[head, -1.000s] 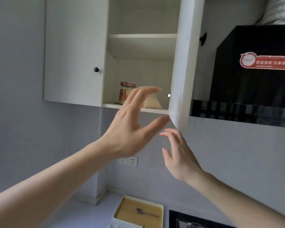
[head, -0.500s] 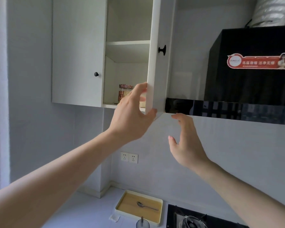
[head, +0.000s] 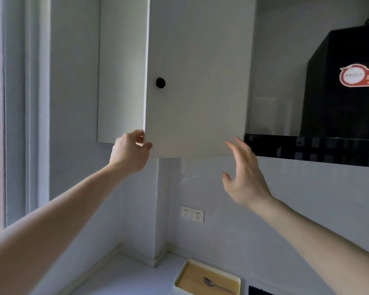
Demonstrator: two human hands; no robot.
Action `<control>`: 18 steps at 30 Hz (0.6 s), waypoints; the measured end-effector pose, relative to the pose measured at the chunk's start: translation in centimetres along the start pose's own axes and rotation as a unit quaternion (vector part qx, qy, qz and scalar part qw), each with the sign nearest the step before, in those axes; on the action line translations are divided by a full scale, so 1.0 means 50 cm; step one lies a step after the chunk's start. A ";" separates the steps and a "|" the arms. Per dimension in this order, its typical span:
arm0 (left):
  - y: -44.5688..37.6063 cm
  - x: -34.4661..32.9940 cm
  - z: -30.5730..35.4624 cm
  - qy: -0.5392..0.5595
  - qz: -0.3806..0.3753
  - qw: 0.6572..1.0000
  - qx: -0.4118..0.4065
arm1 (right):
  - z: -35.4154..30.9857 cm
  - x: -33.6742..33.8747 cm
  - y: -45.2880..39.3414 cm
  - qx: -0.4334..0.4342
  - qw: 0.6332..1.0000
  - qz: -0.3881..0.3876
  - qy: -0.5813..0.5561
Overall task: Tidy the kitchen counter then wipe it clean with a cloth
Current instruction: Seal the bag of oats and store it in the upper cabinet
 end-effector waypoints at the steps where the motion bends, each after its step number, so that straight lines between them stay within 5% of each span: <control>1: -0.016 -0.005 -0.012 0.000 -0.001 1.000 0.009 | 0.005 -0.010 -0.017 -0.006 1.000 -0.005 0.003; 18: -0.280 -0.146 -0.193 -0.018 -0.039 0.999 0.010 | 0.116 -0.198 -0.217 -0.084 0.986 -0.051 0.137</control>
Point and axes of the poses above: each hand's wrist, its own y-axis away from the middle knuckle, its own x-axis out of the back of the hand, z = x × y, the point moved 1 cm from there along -y, towards the middle knuckle, and after that the axes turned 6 degrees about -z, right-handed, at the moved point
